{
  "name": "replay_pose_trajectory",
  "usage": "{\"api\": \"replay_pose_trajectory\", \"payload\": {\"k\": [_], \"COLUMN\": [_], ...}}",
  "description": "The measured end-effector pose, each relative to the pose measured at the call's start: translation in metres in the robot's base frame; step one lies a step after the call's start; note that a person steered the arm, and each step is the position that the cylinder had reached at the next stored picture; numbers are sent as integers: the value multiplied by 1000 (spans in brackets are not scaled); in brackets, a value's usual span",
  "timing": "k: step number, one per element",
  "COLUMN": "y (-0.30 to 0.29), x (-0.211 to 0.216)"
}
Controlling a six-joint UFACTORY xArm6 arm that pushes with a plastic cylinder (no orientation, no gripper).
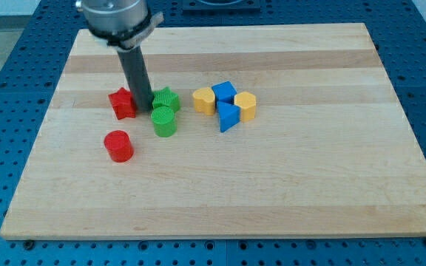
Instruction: Push the green star into the green circle
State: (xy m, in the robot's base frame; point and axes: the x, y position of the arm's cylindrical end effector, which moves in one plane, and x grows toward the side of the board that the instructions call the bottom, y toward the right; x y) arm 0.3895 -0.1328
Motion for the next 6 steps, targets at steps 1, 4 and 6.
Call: {"api": "replay_pose_trajectory", "payload": {"k": [1, 4, 6], "y": [0, 29, 20], "x": [-44, -49, 32]}}
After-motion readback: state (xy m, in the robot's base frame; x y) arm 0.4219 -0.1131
